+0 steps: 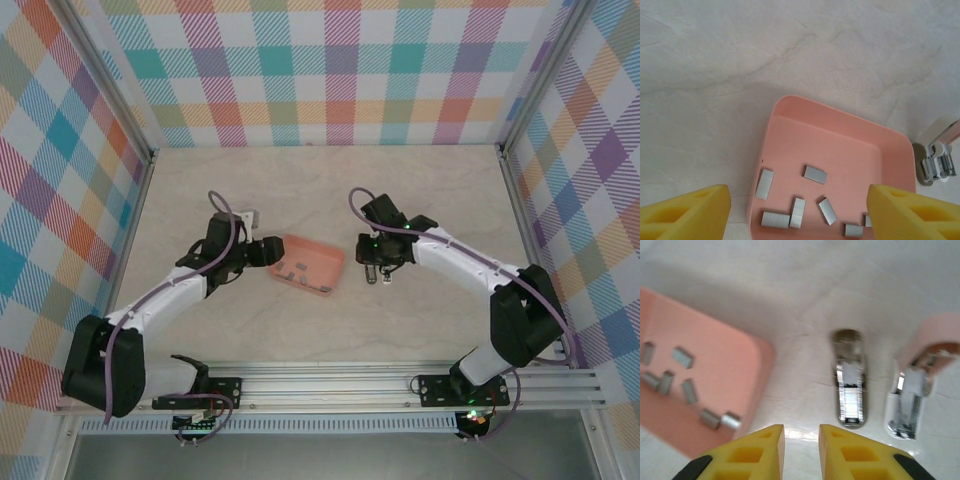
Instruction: Load the staples into the stapler
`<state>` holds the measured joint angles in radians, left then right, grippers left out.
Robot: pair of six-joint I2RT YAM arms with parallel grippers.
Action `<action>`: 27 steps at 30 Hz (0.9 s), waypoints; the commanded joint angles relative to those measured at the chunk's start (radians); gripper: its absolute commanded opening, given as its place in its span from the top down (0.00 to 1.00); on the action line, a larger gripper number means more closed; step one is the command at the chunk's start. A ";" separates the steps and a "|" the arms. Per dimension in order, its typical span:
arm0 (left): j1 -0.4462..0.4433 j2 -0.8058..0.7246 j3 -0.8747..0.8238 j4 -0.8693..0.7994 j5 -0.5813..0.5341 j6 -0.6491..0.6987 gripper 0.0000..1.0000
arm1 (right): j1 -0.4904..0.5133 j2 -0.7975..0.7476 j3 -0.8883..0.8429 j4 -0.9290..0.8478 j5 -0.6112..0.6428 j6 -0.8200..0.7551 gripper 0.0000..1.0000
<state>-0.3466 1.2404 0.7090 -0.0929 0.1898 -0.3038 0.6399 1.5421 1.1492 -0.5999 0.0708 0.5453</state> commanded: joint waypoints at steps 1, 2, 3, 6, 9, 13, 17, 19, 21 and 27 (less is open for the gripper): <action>-0.006 -0.065 -0.023 -0.079 -0.093 -0.071 0.27 | 0.053 0.044 0.092 -0.065 0.011 -0.153 0.75; -0.003 -0.078 -0.031 -0.096 -0.111 -0.086 0.26 | 0.067 0.067 0.123 -0.074 0.012 -0.181 0.75; 0.003 -0.089 -0.040 -0.110 -0.120 -0.099 0.26 | 0.077 0.091 0.156 -0.084 0.014 -0.203 0.75; 0.029 -0.126 -0.072 -0.130 -0.127 -0.151 0.26 | 0.109 0.165 0.252 -0.117 0.014 -0.270 0.74; 0.065 -0.169 -0.110 -0.132 -0.122 -0.195 0.25 | 0.138 0.241 0.344 -0.144 0.021 -0.347 0.71; 0.123 -0.207 -0.137 -0.163 -0.110 -0.215 0.22 | 0.159 0.342 0.466 -0.198 -0.006 -0.432 0.71; 0.178 -0.234 -0.160 -0.176 -0.106 -0.246 0.20 | 0.169 0.424 0.551 -0.227 -0.032 -0.493 0.71; 0.191 -0.248 -0.173 -0.177 -0.109 -0.267 0.19 | 0.170 0.453 0.576 -0.231 -0.042 -0.511 0.71; 0.199 -0.259 -0.189 -0.177 -0.115 -0.294 0.18 | 0.175 0.480 0.597 -0.231 -0.054 -0.529 0.71; 0.212 -0.262 -0.217 -0.172 -0.127 -0.329 0.18 | 0.199 0.567 0.667 -0.263 -0.060 -0.572 0.71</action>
<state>-0.1524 0.9909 0.5053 -0.2455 0.0761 -0.5961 0.8181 2.0716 1.7729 -0.8150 0.0322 0.0265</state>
